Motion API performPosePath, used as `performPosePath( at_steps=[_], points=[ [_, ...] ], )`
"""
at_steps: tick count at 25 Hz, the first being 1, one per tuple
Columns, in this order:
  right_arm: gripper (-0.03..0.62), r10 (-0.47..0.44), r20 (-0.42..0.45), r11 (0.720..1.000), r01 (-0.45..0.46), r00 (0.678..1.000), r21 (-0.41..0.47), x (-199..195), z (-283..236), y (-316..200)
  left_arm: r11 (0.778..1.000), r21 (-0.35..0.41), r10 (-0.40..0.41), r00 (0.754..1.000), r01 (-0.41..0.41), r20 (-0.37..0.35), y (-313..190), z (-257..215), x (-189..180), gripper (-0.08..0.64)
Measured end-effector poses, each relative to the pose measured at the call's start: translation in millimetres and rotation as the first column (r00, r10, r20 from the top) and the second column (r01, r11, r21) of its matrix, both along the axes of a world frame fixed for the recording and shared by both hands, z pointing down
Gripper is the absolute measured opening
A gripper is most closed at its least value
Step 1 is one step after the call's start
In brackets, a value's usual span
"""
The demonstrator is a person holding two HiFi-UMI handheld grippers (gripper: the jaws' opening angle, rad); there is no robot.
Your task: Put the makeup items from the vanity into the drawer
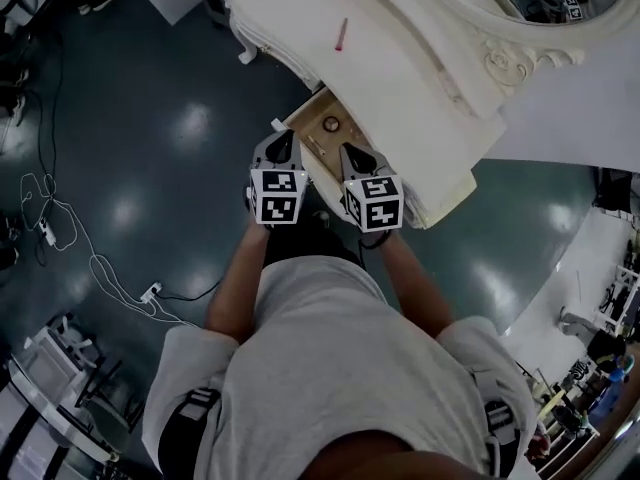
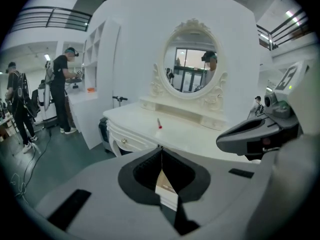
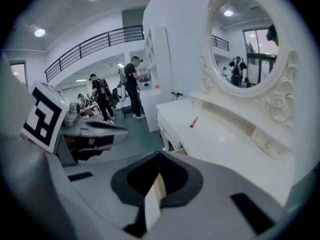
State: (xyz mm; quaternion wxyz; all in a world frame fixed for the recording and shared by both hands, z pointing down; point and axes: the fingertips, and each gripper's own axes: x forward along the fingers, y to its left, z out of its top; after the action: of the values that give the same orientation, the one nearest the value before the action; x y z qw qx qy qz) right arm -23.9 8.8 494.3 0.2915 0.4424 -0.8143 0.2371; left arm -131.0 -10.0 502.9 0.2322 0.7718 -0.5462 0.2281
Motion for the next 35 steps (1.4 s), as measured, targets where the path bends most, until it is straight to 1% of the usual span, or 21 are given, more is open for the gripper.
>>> performPosePath(
  at_steps=[2,5,7,10,13,15,16,17,18,19,20,21,22,23,26,27,28,31,32,35],
  points=[
    [0.015,0.014,0.032,0.999,-0.015,0.999,0.03,0.9,-11.8,1.9,1.0,0.011,0.008,1.0,-0.008,0.003,6.7,-3.7,11.9,0.008],
    [0.015,0.032,0.085,0.998,-0.036,0.996,0.047,2.2,-21.6,8.4,0.999,0.028,0.014,1.0,-0.014,-0.001,17.5,-14.3,25.6,0.006],
    [0.015,0.035,0.103,0.997,-0.041,0.994,0.058,3.7,-29.2,13.3,0.998,0.044,0.034,0.999,-0.034,0.011,23.0,-23.3,31.2,0.008],
    [0.015,0.047,0.119,0.995,-0.057,0.992,0.081,5.4,-41.2,15.8,0.996,0.072,0.054,0.998,-0.057,0.034,22.9,-35.9,28.8,0.007],
    [0.015,0.087,0.149,0.992,-0.099,0.985,0.079,9.3,-43.9,12.8,0.994,0.075,0.069,0.996,-0.074,0.06,14.8,-39.6,22.5,0.006],
    [0.015,0.115,0.163,0.99,-0.127,0.98,0.066,13.6,-44.2,8.2,0.987,0.111,0.112,0.992,-0.119,0.064,2.6,-46.6,26.5,0.008],
    [0.015,0.128,0.165,0.988,-0.139,0.978,0.06,14.0,-43.6,3.2,0.974,0.148,0.16,0.984,-0.17,0.08,-6.9,-51.9,30.3,0.007],
    [0.015,0.139,0.164,0.987,-0.15,0.976,0.054,12.9,-42.1,-3.3,0.952,0.188,0.223,0.968,-0.242,0.117,-17.7,-57.1,34.2,0.006],
    [0.015,0.151,0.161,0.986,-0.161,0.975,0.048,10.5,-39.8,-10.3,0.921,0.219,0.289,0.941,-0.323,0.174,-29.1,-60.8,37.2,0.008],
    [0.015,0.166,0.154,0.984,-0.174,0.974,0.043,7.5,-36.9,-17.3,0.885,0.237,0.349,0.908,-0.401,0.233,-40.8,-62.7,39.0,0.006],
    [0.015,0.184,0.147,0.981,-0.191,0.972,0.039,4.5,-33.7,-23.5,0.851,0.243,0.398,0.874,-0.465,0.279,-52.3,-62.5,39.7,0.006],
    [0.015,0.206,0.141,0.977,-0.212,0.968,0.033,2.0,-30.2,-29.1,0.825,0.239,0.437,0.846,-0.512,0.305,-63.1,-59.8,39.8,0.006],
    [0.015,0.23,0.137,0.972,-0.236,0.963,0.024,0.2,-26.5,-35.0,0.808,0.227,0.468,0.826,-0.544,0.313,-73.7,-55.3,39.5,0.006],
    [0.015,0.255,0.136,0.966,-0.259,0.957,0.014,-1.1,-23.0,-42.0,0.799,0.212,0.492,0.814,-0.563,0.309,-84.3,-50.4,39.3,0.006],
    [0.015,0.318,0.129,0.948,-0.32,0.939,-0.008,-5.0,-15.0,-67.3,0.778,0.173,0.552,0.789,-0.604,0.27,-111.2,-38.7,42.6,0.006],
    [0.015,0.338,0.124,0.941,-0.339,0.933,-0.012,-6.1,-13.1,-76.4,0.765,0.158,0.576,0.773,-0.624,0.264,-118.7,-34.1,45.3,0.006],
    [0.015,0.358,0.119,0.933,-0.359,0.926,-0.015,-7.3,-11.2,-85.0,0.748,0.142,0.603,0.753,-0.648,0.264,-125.6,-28.5,47.9,0.007],
    [0.015,0.415,0.102,0.91,-0.415,0.904,-0.026,-13.7,-2.1,-106.1,0.683,0.094,0.678,0.677,-0.725,0.286,-145.1,-7.4,50.8,0.006],
    [0.015,0.431,0.094,0.902,-0.43,0.897,-0.031,-16.0,2.8,-111.9,0.657,0.084,0.701,0.647,-0.75,0.299,-151.5,-0.3,50.5,0.006],
    [0.015,0.467,0.071,0.884,-0.465,0.882,-0.041,-16.9,14.1,-125.7,0.567,0.07,0.76,0.554,-0.821,0.341,-163.4,11.9,54.8,0.006]
  ],
)
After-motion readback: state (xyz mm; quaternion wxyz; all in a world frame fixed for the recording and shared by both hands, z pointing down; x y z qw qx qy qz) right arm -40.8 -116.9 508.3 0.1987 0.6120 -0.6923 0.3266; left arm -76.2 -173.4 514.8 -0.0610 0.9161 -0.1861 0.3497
